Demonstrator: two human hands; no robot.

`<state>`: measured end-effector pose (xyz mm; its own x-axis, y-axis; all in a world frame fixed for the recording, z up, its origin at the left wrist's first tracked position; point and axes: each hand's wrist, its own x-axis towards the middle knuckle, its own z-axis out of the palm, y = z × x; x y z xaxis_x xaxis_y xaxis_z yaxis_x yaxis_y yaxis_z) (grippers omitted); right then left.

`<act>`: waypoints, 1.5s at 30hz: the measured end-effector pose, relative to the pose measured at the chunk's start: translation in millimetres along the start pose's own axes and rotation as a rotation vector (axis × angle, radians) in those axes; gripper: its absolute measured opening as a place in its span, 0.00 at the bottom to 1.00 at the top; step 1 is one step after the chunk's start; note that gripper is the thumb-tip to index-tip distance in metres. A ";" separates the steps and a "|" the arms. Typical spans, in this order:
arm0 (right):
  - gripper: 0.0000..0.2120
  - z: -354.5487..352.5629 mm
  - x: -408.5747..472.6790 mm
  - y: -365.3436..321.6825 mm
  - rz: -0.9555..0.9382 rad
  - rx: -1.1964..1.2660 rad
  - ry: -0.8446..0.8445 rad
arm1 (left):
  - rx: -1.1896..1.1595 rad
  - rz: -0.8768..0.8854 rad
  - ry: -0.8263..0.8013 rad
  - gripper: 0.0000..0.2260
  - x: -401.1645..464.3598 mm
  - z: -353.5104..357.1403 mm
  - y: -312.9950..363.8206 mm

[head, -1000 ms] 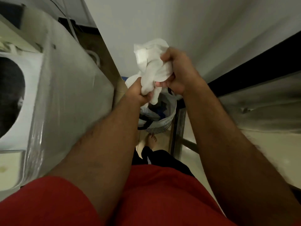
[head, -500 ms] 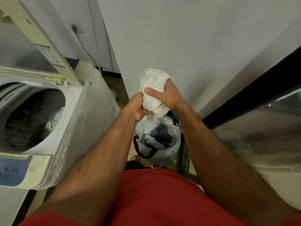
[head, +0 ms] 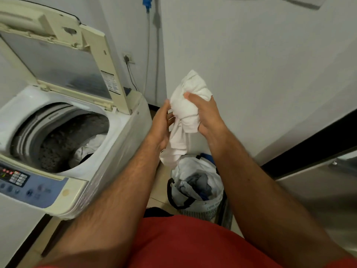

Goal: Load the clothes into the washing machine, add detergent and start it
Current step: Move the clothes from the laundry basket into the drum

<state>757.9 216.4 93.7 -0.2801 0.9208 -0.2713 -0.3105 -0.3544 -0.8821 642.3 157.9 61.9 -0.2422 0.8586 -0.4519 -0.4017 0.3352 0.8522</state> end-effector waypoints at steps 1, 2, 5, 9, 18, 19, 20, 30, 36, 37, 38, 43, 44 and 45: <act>0.22 5.9 -0.4 -3.5 0.007 0.053 0.004 | 0.086 -0.022 0.040 0.31 0.3 -10.8 -5.1; 0.20 13.0 0.3 -7.1 0.019 0.098 0.007 | 0.152 -0.063 0.094 0.33 -1.6 -22.7 -9.5; 0.18 39.5 1.0 -16.2 0.065 0.181 0.005 | 0.003 -0.284 0.095 0.30 -9.3 -43.9 -13.6; 0.17 81.8 2.1 -15.3 0.120 0.204 -0.031 | -0.340 -0.442 0.005 0.43 -3.5 -67.3 -3.2; 0.27 156.4 17.0 29.9 0.163 0.132 -0.196 | -0.681 -0.094 -0.169 0.40 6.0 -134.2 62.1; 0.26 162.3 19.8 37.2 0.161 0.072 -0.183 | -0.675 -0.079 -0.185 0.41 7.2 -145.5 63.6; 0.22 167.5 22.4 45.6 0.152 -0.020 -0.162 | -0.684 -0.070 -0.219 0.41 5.8 -157.1 66.7; 0.19 233.4 37.3 122.4 -0.010 -0.881 -0.151 | -0.585 -0.010 -0.149 0.40 -5.8 -267.1 76.4; 0.20 279.5 34.6 145.1 0.019 -0.734 -0.009 | -0.521 -0.026 0.006 0.23 -9.9 -313.7 78.5; 0.24 288.3 36.0 146.0 0.120 -0.663 -0.043 | -0.543 0.002 0.050 0.22 -7.8 -322.1 78.4; 0.29 297.8 35.7 146.1 0.260 -0.584 -0.127 | -0.560 0.029 0.084 0.21 -6.2 -329.7 78.4; 0.38 327.8 31.6 170.6 0.736 -0.268 -0.441 | -0.363 0.079 0.313 0.21 -0.3 -353.1 83.5; 0.34 330.2 32.4 176.8 0.738 -0.246 -0.407 | -0.258 0.051 0.372 0.24 0.0 -356.4 86.7; 0.30 332.7 34.1 182.3 0.749 -0.223 -0.374 | -0.163 0.014 0.414 0.28 1.6 -363.5 87.6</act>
<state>389.5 129.0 51.7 -0.6320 0.3302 -0.7011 0.2493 -0.7700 -0.5873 285.6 47.7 39.9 -0.5681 0.6239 -0.5367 -0.5222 0.2307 0.8210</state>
